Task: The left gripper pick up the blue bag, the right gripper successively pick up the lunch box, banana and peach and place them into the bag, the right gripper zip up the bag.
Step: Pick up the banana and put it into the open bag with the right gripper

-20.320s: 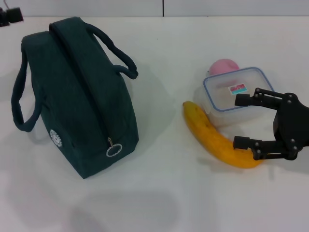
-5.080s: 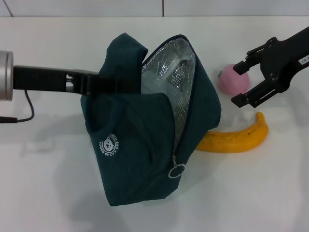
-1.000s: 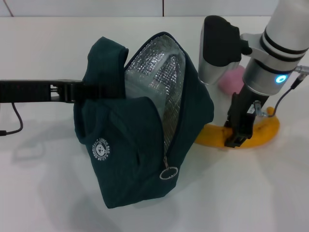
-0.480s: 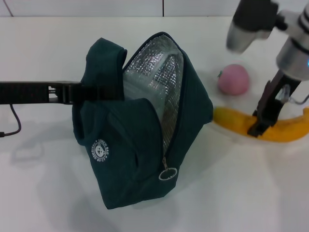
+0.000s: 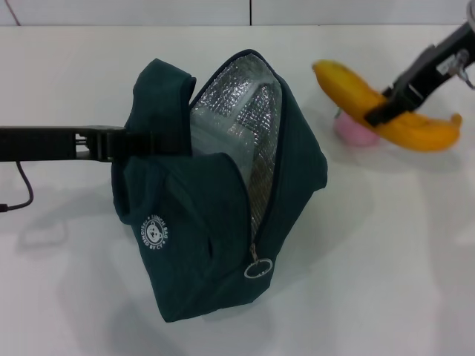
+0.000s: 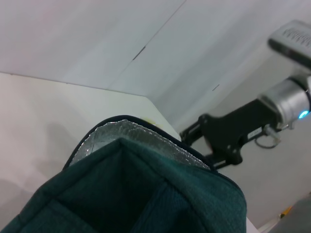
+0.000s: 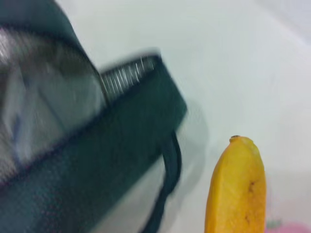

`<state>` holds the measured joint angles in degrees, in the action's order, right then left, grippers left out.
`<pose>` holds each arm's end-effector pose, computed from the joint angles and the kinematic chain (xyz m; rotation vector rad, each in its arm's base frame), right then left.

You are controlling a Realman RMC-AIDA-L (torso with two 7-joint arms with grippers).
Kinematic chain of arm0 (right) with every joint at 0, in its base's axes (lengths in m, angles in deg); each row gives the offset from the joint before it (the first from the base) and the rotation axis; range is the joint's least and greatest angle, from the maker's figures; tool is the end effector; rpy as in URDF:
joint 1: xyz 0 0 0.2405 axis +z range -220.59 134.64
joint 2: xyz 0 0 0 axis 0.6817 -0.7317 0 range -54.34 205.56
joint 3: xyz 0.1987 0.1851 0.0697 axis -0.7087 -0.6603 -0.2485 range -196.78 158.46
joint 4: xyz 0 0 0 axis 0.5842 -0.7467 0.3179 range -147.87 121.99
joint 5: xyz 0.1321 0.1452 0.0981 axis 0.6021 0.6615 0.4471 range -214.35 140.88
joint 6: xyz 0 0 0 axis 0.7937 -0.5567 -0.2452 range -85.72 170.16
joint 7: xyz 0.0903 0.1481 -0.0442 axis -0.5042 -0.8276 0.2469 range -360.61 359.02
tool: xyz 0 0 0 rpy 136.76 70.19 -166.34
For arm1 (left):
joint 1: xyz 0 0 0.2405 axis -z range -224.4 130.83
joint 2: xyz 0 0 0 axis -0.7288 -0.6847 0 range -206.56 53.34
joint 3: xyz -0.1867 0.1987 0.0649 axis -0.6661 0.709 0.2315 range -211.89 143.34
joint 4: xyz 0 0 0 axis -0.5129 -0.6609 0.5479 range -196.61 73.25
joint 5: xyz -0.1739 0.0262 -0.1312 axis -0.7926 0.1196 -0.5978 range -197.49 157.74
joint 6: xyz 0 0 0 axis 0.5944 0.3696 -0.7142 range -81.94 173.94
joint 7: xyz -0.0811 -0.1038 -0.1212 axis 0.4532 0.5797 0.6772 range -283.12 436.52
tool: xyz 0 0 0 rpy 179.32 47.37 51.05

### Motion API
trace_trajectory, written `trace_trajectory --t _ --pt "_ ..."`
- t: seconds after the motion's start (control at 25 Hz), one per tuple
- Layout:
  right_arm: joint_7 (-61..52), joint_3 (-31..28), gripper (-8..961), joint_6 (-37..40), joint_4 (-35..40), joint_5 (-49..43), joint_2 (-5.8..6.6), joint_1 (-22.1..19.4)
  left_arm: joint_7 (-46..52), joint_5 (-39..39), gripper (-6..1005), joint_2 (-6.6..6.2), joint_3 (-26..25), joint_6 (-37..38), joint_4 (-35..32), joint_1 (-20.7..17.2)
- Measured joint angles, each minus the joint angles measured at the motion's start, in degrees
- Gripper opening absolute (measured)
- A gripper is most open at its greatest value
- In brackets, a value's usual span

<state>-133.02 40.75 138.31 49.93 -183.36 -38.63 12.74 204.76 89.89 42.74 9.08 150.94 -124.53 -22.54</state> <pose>0.1324 0.4514 0.0068 -2.7603 0.6828 -0.3600 -0.2339 0.3311 0.0222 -2.6848 -1.3646 -0.7966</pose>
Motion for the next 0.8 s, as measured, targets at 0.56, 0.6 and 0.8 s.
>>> trace_trajectory --t 0.56,0.6,0.8 --pt "7.31 -4.94 413 -2.4 8.66 33.66 -0.25 -3.18 0.43 0.0 40 0.01 -0.09 0.09 0.0 0.15" --pt "8.12 -4.94 413 -2.66 8.42 35.15 -0.45 -3.23 0.44 0.0 40 0.01 -0.09 0.09 0.01 0.24" --pt "12.88 -3.21 413 -5.51 4.37 43.39 -1.25 -3.91 0.53 0.0 40 -0.09 -0.11 0.08 0.0 0.32"
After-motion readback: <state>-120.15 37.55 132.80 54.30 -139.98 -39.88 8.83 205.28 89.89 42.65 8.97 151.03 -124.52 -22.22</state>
